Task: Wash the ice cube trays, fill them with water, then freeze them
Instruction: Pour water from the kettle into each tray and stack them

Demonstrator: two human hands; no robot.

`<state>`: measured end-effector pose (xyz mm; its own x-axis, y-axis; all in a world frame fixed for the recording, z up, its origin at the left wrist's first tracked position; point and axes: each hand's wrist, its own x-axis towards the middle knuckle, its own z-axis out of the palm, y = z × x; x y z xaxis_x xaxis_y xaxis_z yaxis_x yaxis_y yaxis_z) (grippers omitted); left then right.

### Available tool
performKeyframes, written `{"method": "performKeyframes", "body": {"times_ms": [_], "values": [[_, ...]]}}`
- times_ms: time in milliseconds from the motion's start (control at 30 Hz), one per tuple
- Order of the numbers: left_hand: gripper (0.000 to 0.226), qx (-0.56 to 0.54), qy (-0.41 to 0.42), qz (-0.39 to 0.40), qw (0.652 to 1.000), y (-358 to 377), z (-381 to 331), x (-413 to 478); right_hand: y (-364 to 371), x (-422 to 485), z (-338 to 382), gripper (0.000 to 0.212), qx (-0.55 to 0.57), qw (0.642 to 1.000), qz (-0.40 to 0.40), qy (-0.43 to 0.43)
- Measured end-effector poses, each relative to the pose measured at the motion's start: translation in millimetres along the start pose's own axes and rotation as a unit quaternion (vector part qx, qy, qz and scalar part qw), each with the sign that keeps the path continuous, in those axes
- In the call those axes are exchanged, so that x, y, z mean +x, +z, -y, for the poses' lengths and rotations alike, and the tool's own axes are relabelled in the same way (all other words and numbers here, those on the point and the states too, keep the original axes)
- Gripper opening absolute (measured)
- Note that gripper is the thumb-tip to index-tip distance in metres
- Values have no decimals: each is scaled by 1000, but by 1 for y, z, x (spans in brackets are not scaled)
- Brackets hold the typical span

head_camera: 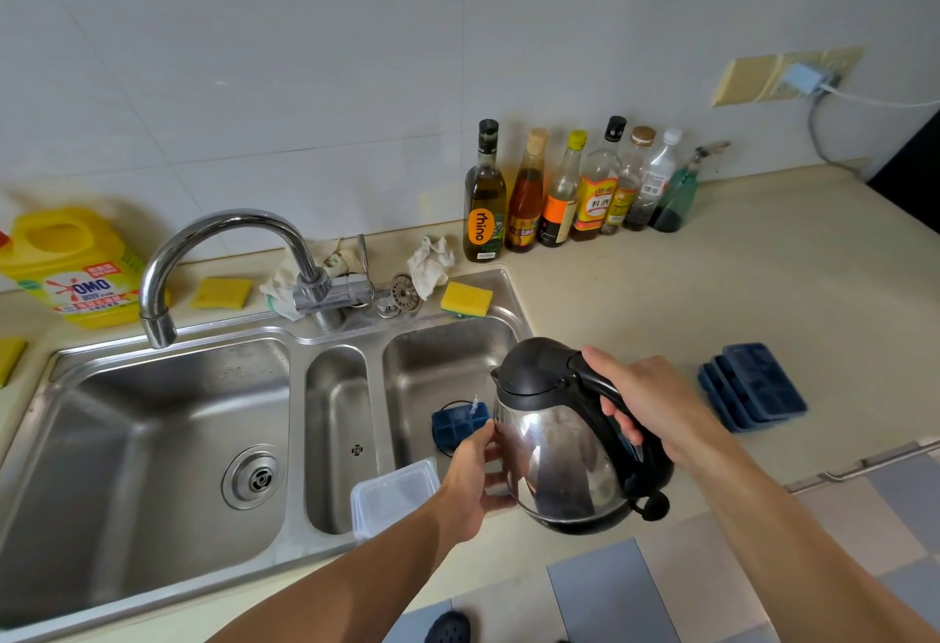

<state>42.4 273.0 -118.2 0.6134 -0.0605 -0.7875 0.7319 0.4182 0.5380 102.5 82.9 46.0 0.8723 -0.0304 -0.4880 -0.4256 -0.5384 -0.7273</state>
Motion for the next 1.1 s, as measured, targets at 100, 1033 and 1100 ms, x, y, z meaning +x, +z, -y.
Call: {"method": "performKeyframes", "body": {"times_ms": [100,1033,1100], "values": [[48,-2,-1,2,1000,0,-1,1,0,2,-1,63,1,1000,2,-1],[25,287,304,29,908,43,-129,19,4,77,-28,64,207,969,-133,-29],[28,323,304,31,896,56,-143,32,-4,93,-27,63,209,969,-130,-31]]}}
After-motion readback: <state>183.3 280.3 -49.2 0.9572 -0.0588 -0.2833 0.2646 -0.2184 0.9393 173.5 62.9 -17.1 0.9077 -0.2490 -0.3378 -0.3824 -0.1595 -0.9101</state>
